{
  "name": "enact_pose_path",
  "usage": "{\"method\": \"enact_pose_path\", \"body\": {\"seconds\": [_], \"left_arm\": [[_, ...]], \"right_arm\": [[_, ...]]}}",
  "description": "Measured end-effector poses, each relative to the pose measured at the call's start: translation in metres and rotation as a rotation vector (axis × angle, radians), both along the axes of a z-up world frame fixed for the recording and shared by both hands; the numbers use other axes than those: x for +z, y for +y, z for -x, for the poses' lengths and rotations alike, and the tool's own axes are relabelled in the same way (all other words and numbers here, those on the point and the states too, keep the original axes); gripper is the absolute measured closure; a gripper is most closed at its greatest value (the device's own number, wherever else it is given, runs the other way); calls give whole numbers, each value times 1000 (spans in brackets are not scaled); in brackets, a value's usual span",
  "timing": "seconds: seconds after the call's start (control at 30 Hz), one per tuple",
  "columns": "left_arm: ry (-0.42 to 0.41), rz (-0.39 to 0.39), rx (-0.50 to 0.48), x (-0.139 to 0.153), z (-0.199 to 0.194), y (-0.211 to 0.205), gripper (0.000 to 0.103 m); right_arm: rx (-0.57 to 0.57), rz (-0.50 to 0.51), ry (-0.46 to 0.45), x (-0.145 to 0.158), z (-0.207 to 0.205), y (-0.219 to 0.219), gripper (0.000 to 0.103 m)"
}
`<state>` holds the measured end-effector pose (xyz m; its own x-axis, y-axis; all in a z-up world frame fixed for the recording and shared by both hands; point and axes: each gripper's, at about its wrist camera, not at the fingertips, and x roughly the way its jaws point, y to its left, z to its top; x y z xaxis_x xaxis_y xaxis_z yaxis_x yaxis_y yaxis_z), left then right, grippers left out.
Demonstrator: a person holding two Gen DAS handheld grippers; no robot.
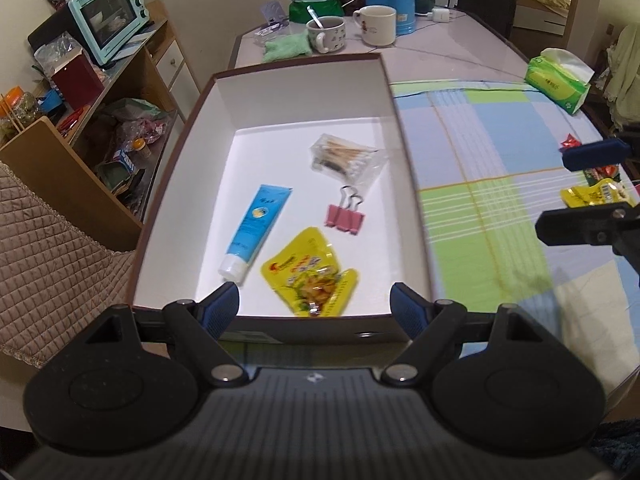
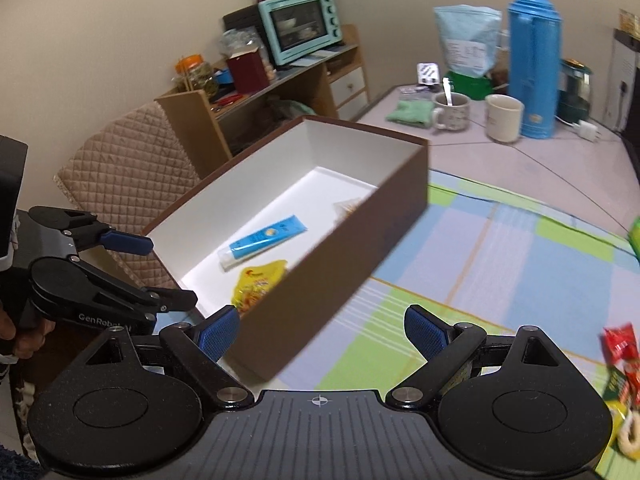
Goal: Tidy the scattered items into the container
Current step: 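Withdraw both tools from the box back toward the remaining snacks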
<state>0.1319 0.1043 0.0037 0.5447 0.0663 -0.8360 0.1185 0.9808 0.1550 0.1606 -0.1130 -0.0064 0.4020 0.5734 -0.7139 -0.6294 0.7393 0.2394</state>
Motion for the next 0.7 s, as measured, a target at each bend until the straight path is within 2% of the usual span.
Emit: {"method": "enact_pose_path", "body": {"seconds": [0.33, 0.7], "left_arm": [[8, 18, -56, -4, 7, -74, 23], [54, 25, -77, -25, 8, -136, 23]], "right_arm": [[-95, -2, 30, -4, 15, -88, 11], [-146, 22, 44, -12, 17, -155, 11]]}}
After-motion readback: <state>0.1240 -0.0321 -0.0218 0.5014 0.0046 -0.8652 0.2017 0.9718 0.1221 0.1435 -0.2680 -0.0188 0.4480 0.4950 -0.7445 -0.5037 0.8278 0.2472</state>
